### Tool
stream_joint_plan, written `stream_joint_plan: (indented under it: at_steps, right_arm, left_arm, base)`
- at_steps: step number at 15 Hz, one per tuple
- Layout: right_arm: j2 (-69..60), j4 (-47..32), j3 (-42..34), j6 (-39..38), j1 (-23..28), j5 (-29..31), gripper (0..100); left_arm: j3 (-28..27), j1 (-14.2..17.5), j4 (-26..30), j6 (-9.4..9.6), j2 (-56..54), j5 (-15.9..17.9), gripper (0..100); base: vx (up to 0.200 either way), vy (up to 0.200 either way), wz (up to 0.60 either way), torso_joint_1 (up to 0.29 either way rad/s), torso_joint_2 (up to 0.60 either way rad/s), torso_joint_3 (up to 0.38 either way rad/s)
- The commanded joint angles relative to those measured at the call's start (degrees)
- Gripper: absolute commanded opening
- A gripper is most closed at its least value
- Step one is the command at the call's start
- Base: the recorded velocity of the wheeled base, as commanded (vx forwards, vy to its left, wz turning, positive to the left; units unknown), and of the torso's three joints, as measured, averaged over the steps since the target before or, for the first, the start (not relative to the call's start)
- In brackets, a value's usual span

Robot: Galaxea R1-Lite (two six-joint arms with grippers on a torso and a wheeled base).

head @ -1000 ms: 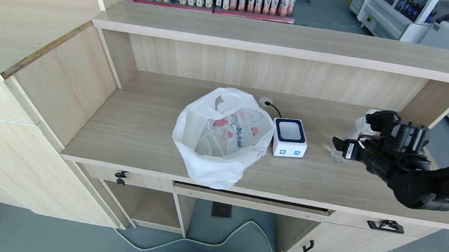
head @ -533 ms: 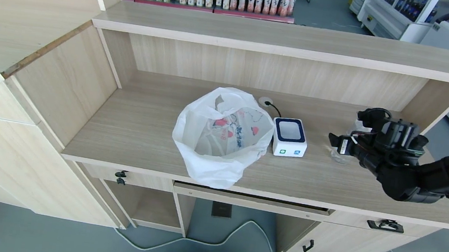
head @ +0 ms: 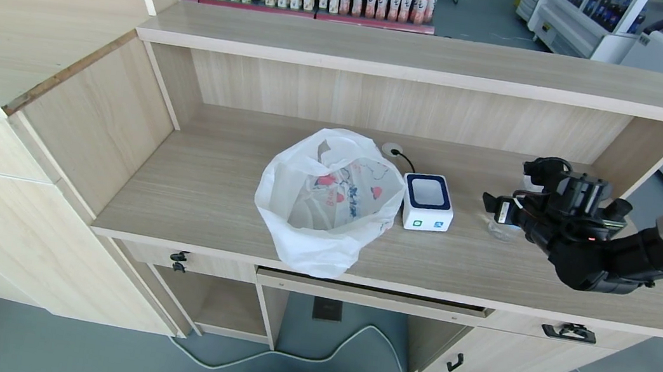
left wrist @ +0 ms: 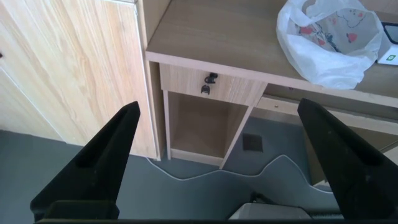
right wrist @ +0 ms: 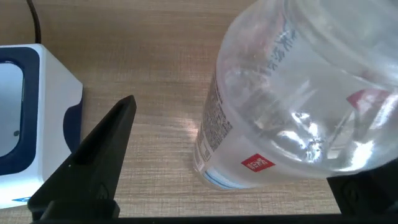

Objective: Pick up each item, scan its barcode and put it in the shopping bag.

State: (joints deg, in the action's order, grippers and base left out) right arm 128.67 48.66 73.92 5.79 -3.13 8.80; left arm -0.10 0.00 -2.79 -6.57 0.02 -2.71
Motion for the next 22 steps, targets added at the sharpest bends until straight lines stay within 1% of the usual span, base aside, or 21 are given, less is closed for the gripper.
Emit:
stream_joint_plan:
  at_steps: [1, 9, 10, 13, 16, 17, 22]
  right_arm:
    - [0.53, -0.15, 0.96, 0.19, 0.14, -0.10, 100]
    - [2.46, 0.20, 2.72, 0.45, 0.67, -0.80, 100]
    - [2.46, 0.20, 2.80, 0.45, 0.85, -1.51, 100]
    - [2.72, 0.20, 3.60, 0.36, 1.73, -7.31, 100]
    - [2.81, 0.29, 3.68, 0.45, 2.25, -8.36, 100]
    - [2.81, 0.29, 3.86, 0.36, 2.25, -8.45, 0]
    - [2.46, 1.26, 4.56, 0.36, 2.34, -8.98, 0]
  left_arm:
    - [0.01, 0.00, -0.02, -0.02, -0.02, -0.02, 100]
    - [0.01, 0.00, -0.02, 0.07, -0.02, -0.02, 100]
    - [0.01, 0.00, -0.02, -0.02, -0.02, -0.02, 100]
    - [0.01, 0.00, -0.02, -0.02, -0.02, -0.02, 100]
    - [0.01, 0.00, -0.02, -0.02, -0.02, -0.02, 100]
    - [0.01, 0.00, -0.02, -0.02, -0.02, -0.02, 100]
    - [0.01, 0.00, -0.02, -0.02, -0.02, -0.02, 100]
  base:
    - [0.000, 0.000, 0.00, 0.000, 0.00, 0.000]
    - [0.000, 0.000, 0.00, 0.000, 0.00, 0.000]
    - [0.000, 0.000, 0.00, 0.000, 0.00, 0.000]
    - [0.000, 0.000, 0.00, 0.000, 0.00, 0.000]
    - [0.000, 0.000, 0.00, 0.000, 0.00, 0.000]
    - [0.000, 0.000, 0.00, 0.000, 0.00, 0.000]
    - [0.000, 0.000, 0.00, 0.000, 0.00, 0.000]
